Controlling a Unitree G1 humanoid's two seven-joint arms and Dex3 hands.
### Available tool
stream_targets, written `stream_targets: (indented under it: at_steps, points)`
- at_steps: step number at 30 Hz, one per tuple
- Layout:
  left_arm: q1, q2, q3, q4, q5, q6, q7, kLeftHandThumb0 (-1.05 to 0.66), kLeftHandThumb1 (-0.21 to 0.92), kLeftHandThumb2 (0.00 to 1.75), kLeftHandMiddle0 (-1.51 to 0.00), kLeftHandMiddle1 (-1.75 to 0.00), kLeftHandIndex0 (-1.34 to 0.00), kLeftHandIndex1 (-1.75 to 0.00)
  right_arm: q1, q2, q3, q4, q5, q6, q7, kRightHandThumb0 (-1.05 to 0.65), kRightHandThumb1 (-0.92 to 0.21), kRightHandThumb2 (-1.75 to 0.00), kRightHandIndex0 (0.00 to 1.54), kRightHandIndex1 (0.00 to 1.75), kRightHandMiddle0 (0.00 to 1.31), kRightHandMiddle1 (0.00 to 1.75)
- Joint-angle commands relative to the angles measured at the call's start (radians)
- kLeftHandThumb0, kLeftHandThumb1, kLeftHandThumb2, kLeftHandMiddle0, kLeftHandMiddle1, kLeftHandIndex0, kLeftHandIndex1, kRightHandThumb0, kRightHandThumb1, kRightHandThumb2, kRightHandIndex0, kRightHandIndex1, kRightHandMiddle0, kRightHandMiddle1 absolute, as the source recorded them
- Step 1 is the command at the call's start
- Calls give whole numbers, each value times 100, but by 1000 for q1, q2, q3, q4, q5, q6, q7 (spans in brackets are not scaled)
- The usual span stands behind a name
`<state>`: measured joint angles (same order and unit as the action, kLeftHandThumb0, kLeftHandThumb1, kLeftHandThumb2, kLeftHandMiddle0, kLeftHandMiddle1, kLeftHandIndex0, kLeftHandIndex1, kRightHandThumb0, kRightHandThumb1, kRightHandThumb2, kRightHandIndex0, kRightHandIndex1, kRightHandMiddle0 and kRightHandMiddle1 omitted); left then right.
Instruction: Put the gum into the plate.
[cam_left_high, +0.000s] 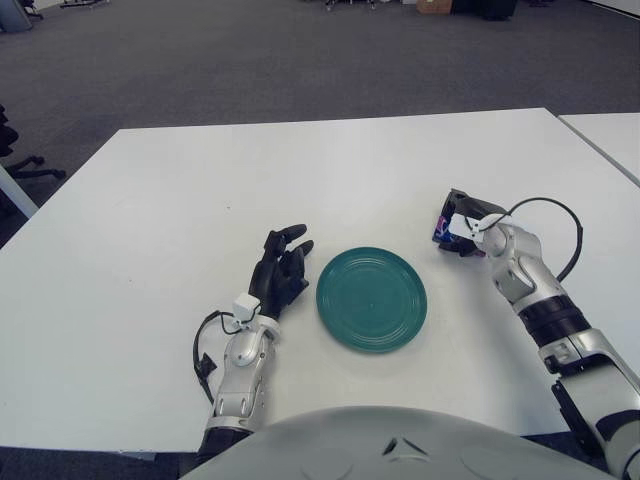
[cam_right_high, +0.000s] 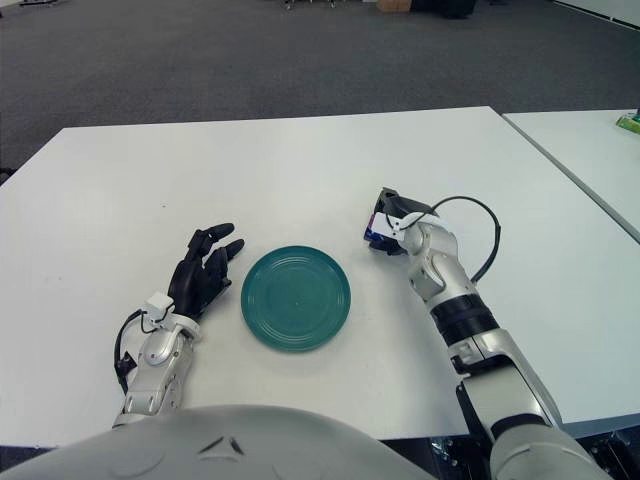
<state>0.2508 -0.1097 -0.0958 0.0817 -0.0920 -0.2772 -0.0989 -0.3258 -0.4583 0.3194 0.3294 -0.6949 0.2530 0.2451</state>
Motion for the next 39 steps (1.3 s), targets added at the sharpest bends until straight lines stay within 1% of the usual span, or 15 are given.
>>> stream_targets:
  at_steps: [1, 7, 9, 11, 13, 17, 20, 26, 29, 34, 39]
  points:
    - [7, -6, 3, -20, 4, -11, 13, -70, 92, 71, -39, -62, -10, -102, 99, 34, 31, 68, 43, -42, -3, -42, -55, -102, 97, 175, 44, 175]
    - [10, -1, 7, -27, 18, -21, 27, -73, 92, 72, -38, -61, -12, -104, 104, 33, 40, 86, 35, -97, -78, -42, -53, -105, 104, 175, 46, 175]
    - [10, 0, 10, -29, 17, -21, 28, -73, 92, 72, -38, -61, -12, -104, 85, 39, 48, 114, 24, -120, -113, -42, -52, -106, 106, 175, 46, 175]
    - [12, 1, 12, -35, 15, -21, 29, -74, 92, 72, -39, -61, -13, -105, 25, 31, 50, 122, 15, -144, -120, -43, -51, -108, 108, 175, 47, 175]
    - [12, 2, 14, -36, 15, -22, 28, -74, 92, 72, -39, -61, -14, -105, -1, 27, 51, 129, 14, -155, -121, -43, -50, -109, 110, 175, 48, 175]
    - [12, 4, 15, -28, 15, -19, 25, -75, 92, 73, -39, -61, -14, -105, -76, -24, 46, -38, -16, -102, -13, -43, -47, -112, 110, 175, 49, 175]
    - [10, 4, 14, -20, 6, -16, 16, -75, 92, 73, -39, -60, -13, -104, -89, -35, 54, -191, -64, -53, 47, -44, -47, -113, 110, 175, 50, 175]
    - [5, 0, 10, -12, 4, -15, 16, -75, 92, 74, -40, -61, -11, -104, -94, -27, 57, -333, -105, -39, 85, -44, -45, -115, 110, 175, 51, 175]
    - [1, 1, 9, -2, 7, -25, 16, -76, 92, 76, -41, -61, -11, -104, -84, -10, 79, -397, -136, -29, 105, -44, -44, -117, 111, 175, 52, 175]
    - [-6, 2, 14, 16, 2, -44, 13, -77, 92, 77, -42, -63, -11, -105, -44, 12, 125, -536, -193, -21, 151, -45, -42, -118, 112, 175, 53, 175]
    - [-6, -2, 14, 21, 5, -59, 19, -79, 92, 77, -41, -63, -11, -105, -51, 8, 162, -625, -224, -34, 253, -45, -41, -120, 111, 175, 54, 175]
